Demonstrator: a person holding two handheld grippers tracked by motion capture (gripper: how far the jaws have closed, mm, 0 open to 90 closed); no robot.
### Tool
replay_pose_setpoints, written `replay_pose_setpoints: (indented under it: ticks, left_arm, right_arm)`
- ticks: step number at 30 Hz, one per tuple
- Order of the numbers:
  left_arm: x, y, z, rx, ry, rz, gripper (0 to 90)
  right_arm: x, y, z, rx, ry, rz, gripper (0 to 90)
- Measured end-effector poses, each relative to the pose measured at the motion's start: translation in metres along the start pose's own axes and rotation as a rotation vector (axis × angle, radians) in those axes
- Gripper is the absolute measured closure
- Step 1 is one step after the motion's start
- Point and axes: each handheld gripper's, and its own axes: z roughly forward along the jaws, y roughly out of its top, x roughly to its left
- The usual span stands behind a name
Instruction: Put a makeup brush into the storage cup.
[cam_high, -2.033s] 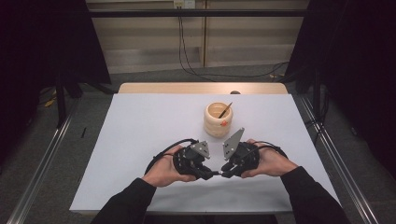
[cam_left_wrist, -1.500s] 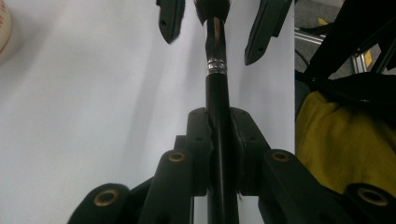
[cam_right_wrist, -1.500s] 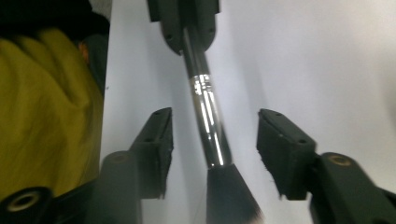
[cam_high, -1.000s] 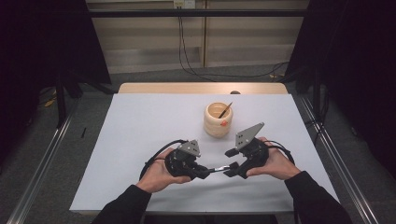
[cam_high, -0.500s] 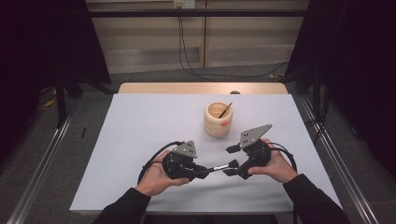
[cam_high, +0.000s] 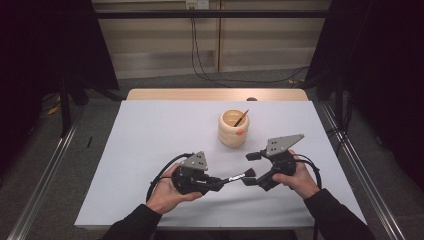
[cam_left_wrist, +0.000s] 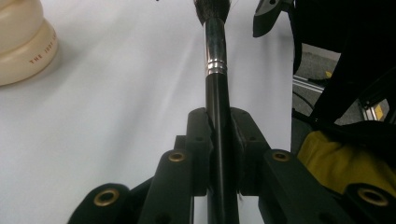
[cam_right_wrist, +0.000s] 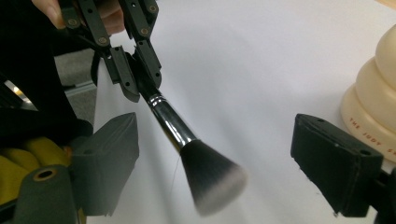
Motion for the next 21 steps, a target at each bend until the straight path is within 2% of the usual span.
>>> replay_pose_setpoints:
  ticks: [5,8,12,16,21]
  left_arm:
    - [-0.002,0.001,-0.003,-0.048,-0.010,0.000,79.6]
    - [-0.002,0.001,-0.005,-0.074,-0.012,0.001,79.6]
    - [-0.003,0.001,-0.008,-0.120,-0.002,0.000,79.6]
    - [-0.004,0.002,-0.013,-0.176,0.029,0.003,79.6]
    - [-0.004,0.004,-0.019,-0.223,0.027,-0.001,79.6]
  right_arm:
    - [0.001,0.000,-0.005,-0.057,-0.026,0.001,15.3]
    - [0.000,0.002,-0.012,-0.110,-0.016,0.003,15.7]
    - [-0.001,0.004,-0.019,-0.162,-0.015,-0.003,16.4]
    - [-0.002,0.005,-0.022,-0.202,-0.008,0.008,16.4]
    - [0.000,0.009,-0.024,-0.245,-0.014,0.004,16.4]
